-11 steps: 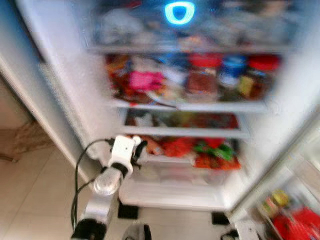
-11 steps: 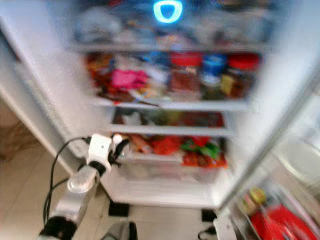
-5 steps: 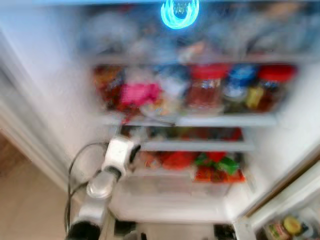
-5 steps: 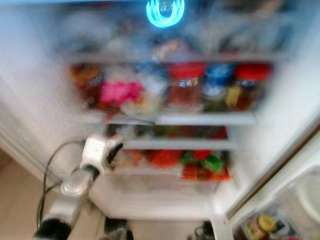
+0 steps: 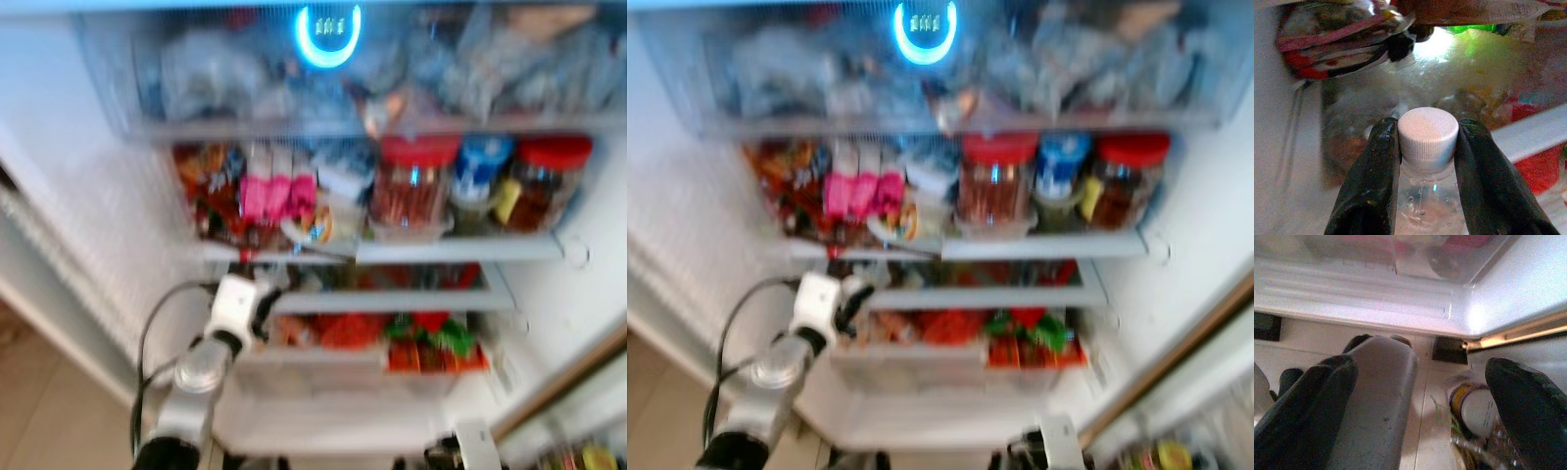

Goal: Restocking fridge

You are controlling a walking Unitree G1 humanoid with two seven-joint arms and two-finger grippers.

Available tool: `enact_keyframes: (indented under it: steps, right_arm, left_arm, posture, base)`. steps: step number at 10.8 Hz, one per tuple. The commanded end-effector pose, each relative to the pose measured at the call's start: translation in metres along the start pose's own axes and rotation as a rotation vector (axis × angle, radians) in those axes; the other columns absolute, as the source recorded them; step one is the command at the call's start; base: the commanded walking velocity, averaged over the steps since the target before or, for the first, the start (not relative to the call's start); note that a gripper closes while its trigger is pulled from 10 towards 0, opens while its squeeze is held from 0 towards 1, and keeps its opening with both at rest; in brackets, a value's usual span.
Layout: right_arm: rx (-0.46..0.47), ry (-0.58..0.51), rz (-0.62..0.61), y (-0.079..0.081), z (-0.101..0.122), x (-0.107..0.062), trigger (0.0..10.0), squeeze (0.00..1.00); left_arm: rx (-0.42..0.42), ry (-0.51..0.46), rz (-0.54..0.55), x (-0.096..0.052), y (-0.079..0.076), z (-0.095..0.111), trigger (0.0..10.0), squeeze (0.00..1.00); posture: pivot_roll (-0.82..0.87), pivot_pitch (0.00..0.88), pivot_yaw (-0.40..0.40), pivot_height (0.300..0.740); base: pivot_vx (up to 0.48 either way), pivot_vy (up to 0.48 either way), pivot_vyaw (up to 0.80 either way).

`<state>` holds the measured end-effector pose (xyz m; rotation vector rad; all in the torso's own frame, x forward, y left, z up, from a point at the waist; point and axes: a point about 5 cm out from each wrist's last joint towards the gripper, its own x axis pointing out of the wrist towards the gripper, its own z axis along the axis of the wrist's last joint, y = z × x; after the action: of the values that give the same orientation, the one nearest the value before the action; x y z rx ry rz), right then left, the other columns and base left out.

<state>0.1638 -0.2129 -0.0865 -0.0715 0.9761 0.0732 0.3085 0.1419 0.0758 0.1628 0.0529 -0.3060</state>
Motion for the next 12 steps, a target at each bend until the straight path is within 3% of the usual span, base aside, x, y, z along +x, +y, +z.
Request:
enact_keyframes:
  steps: [1,2,3,4,5,6,9,10,12]
  right_arm:
    - [-0.001,0.102,-0.006,-0.001,-0.027,-0.006,10.0,0.0]
    - [-0.001,0.102,-0.006,-0.001,-0.027,-0.006,10.0,0.0]
    - [0.01,0.103,0.011,0.002,-0.027,-0.005,10.0,0.0]
    - [0.011,0.107,0.022,0.004,-0.027,-0.005,10.0,0.0]
    - [0.008,0.107,0.023,0.004,-0.027,-0.005,10.0,0.0]
    - [0.0,0.107,0.024,0.004,-0.027,-0.005,10.0,0.0]
    - [0.005,0.108,0.024,0.004,-0.027,-0.005,10.0,0.0]
    - [0.008,0.106,0.023,0.004,-0.026,-0.005,10.0,0.0]
    - [0.012,0.102,0.023,0.005,-0.026,-0.004,10.0,0.0]
  left_arm:
    - [-0.003,-0.045,0.0,0.006,-0.002,0.012,10.0,0.0]
    - [-0.003,-0.045,0.0,0.006,-0.002,0.012,10.0,0.0]
    - [0.68,-0.235,-0.445,0.011,-0.043,0.052,10.0,0.0]
    - [0.896,-0.314,-0.792,-0.004,-0.08,0.058,10.0,0.0]
    - [0.827,-0.321,-0.887,-0.011,-0.092,0.06,10.0,0.0]
    - [0.768,-0.344,-0.915,-0.015,-0.1,0.061,10.0,0.0]
    - [1.008,-0.365,-0.991,-0.028,-0.106,0.05,10.0,0.0]
    - [1.204,-0.34,-0.907,-0.017,-0.098,0.04,10.0,0.0]
    - [1.307,-0.377,-0.81,-0.01,-0.093,0.04,10.0,0.0]
  posture:
    - [0.0,0.048,0.054,0.638]
    - [0.0,0.048,0.054,0.638]
    - [0.0,0.06,0.065,0.638]
    - [0.01,0.06,0.066,0.638]
    - [0.0,0.06,0.069,0.638]
    - [0.0,0.059,0.072,0.638]
    - [0.0,0.061,0.07,0.638]
    - [0.0,0.064,0.073,0.638]
    - [0.0,0.067,0.077,0.638]
  base:
    - [0.33,0.0,0.0]
    - [0.33,0.0,0.0]
    - [0.0,0.0,0.0]
    - [0.0,0.0,0.0]
    - [0.0,0.0,0.0]
    - [0.0,0.0,0.0]
    - [0.0,0.0,0.0]
    - [0.0,0.0,0.0]
    - [0.0,0.0,0.0]
